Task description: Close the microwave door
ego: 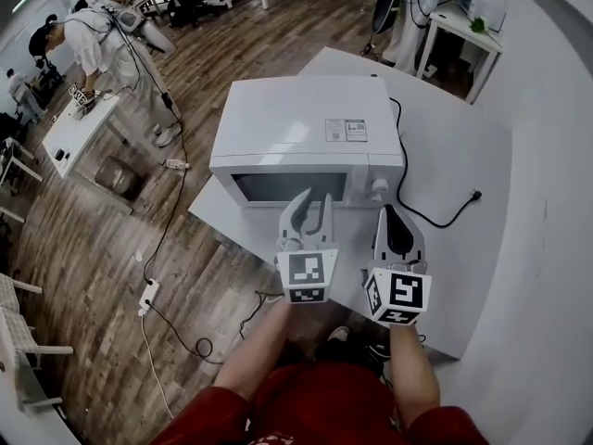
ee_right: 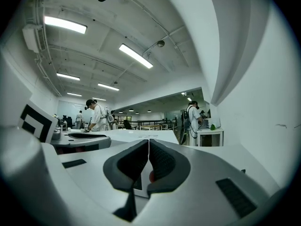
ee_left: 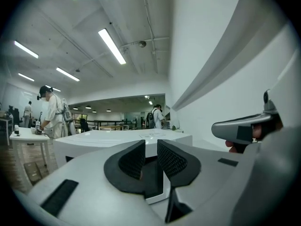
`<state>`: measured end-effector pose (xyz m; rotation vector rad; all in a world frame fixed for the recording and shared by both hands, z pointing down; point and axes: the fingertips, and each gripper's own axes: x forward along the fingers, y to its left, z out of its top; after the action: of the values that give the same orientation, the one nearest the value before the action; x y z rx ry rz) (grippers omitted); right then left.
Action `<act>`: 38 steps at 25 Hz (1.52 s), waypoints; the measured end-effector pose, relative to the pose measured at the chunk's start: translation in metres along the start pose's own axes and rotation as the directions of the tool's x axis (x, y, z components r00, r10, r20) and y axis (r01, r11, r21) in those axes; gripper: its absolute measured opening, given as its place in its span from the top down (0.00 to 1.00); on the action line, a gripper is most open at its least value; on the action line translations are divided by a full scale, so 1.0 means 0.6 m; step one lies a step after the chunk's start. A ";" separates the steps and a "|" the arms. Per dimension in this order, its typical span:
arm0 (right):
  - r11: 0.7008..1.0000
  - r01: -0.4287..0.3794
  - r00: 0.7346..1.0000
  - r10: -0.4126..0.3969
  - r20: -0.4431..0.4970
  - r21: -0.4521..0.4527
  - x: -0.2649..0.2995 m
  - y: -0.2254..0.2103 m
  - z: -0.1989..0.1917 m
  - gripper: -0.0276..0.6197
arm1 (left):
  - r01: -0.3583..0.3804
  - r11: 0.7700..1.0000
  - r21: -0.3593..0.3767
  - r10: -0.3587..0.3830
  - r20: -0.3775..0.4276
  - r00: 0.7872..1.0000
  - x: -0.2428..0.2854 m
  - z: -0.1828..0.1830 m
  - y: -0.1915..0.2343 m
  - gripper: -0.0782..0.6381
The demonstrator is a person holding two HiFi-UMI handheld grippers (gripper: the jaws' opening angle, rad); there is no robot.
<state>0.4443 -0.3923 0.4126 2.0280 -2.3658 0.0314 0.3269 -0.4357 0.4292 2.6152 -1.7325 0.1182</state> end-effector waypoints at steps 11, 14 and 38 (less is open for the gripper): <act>0.998 -0.048 0.996 0.051 0.067 -0.051 0.025 0.154 0.076 0.91 | -0.010 0.999 -0.049 0.015 0.103 0.995 -0.095 0.083 0.140 0.83; 0.996 -0.056 0.994 0.062 0.088 -0.066 0.029 0.190 0.096 0.91 | -0.002 0.999 -0.053 0.009 0.118 0.993 -0.117 0.101 0.175 0.85; 0.986 -0.140 0.981 0.150 0.121 -0.087 0.036 0.323 0.146 0.91 | -0.089 0.996 0.030 0.087 0.064 0.994 -0.199 0.097 0.287 0.85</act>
<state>0.2491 -0.3871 0.3263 1.8729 -2.5427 -0.1904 0.1261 -0.3957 0.3567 2.5925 -1.8825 0.0661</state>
